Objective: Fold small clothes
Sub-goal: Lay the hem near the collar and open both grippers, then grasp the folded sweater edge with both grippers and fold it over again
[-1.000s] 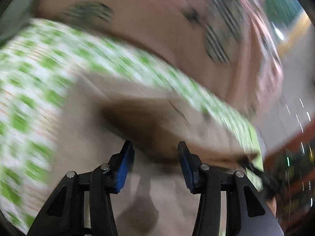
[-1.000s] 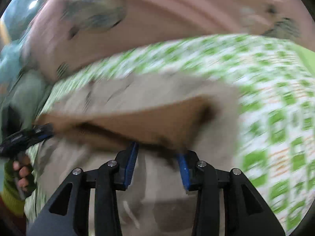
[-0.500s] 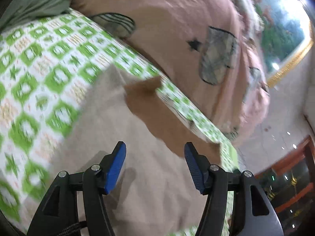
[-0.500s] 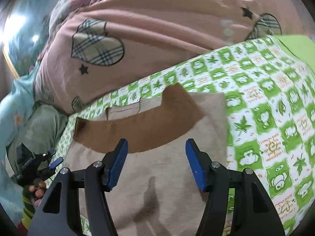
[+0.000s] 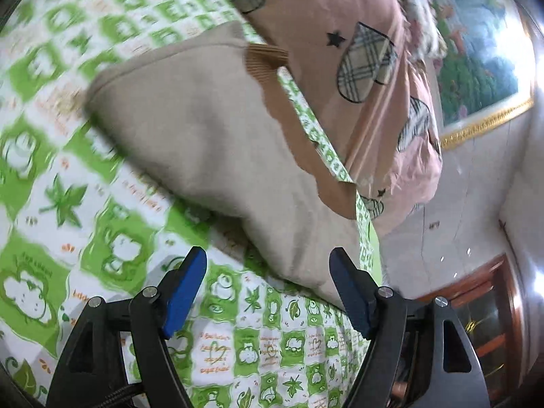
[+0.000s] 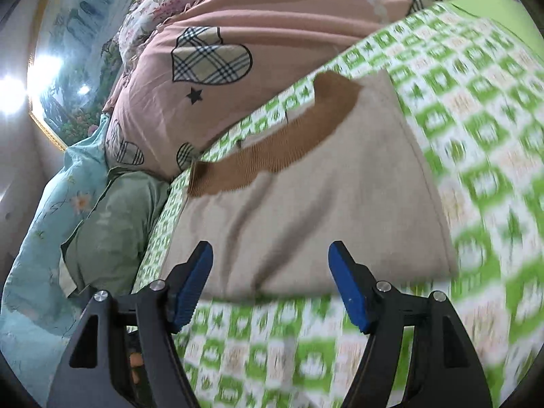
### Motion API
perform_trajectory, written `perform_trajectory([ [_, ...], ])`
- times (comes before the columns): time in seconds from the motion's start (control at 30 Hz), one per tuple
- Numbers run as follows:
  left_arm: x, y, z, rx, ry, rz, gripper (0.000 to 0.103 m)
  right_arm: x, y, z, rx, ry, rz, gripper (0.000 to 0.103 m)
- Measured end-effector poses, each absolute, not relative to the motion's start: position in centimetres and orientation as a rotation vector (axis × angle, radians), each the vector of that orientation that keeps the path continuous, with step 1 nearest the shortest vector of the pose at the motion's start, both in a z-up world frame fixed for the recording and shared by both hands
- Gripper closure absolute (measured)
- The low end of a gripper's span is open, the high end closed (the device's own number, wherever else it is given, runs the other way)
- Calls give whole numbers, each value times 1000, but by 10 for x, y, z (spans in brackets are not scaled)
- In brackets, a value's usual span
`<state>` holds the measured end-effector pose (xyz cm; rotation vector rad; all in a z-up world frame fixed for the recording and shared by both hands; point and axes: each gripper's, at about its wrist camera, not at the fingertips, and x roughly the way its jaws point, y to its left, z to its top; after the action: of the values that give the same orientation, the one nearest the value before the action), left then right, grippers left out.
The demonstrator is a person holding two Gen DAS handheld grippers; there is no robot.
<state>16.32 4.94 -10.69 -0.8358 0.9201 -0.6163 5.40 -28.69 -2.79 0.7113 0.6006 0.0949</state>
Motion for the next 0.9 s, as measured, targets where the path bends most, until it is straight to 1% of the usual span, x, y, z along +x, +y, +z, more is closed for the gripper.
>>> perform_trajectory([
  [0.17, 177, 57, -116, -916, 887, -578, 28, 34, -277, -36, 734, 641, 106, 32],
  [0.37, 215, 68, -119, -1001, 831, -484, 29, 27, -270, -32, 730, 648, 113, 32],
  [0.43, 230, 71, -118, -989, 824, -440, 35, 27, -267, -28, 726, 643, 121, 32],
  [0.47, 239, 72, -118, -969, 823, -413, 43, 27, -265, -26, 724, 639, 124, 32],
  [0.5, 245, 72, -119, -960, 825, -398, 58, 27, -263, -24, 723, 636, 129, 32],
  [0.53, 254, 73, -120, -947, 834, -373, 66, 28, -262, -23, 722, 634, 133, 32],
  [0.57, 261, 76, -124, -950, 844, -363, 80, 29, -261, -22, 723, 632, 140, 32],
  [0.6, 267, 80, -128, -973, 848, -369, 89, 30, -261, -21, 724, 630, 146, 32],
  [0.67, 274, 88, -129, -1014, 831, -387, 94, 30, -261, -20, 725, 627, 153, 32],
  [0.73, 273, 86, -118, -970, 808, -396, 95, 30, -264, -20, 725, 626, 149, 32],
  [0.8, 268, 76, -97, -899, 766, -445, 96, 32, -272, -20, 725, 623, 141, 32],
  [0.9, 261, 54, -62, -822, 704, -579, 96, 38, -290, -22, 749, 629, 131, 32],
])
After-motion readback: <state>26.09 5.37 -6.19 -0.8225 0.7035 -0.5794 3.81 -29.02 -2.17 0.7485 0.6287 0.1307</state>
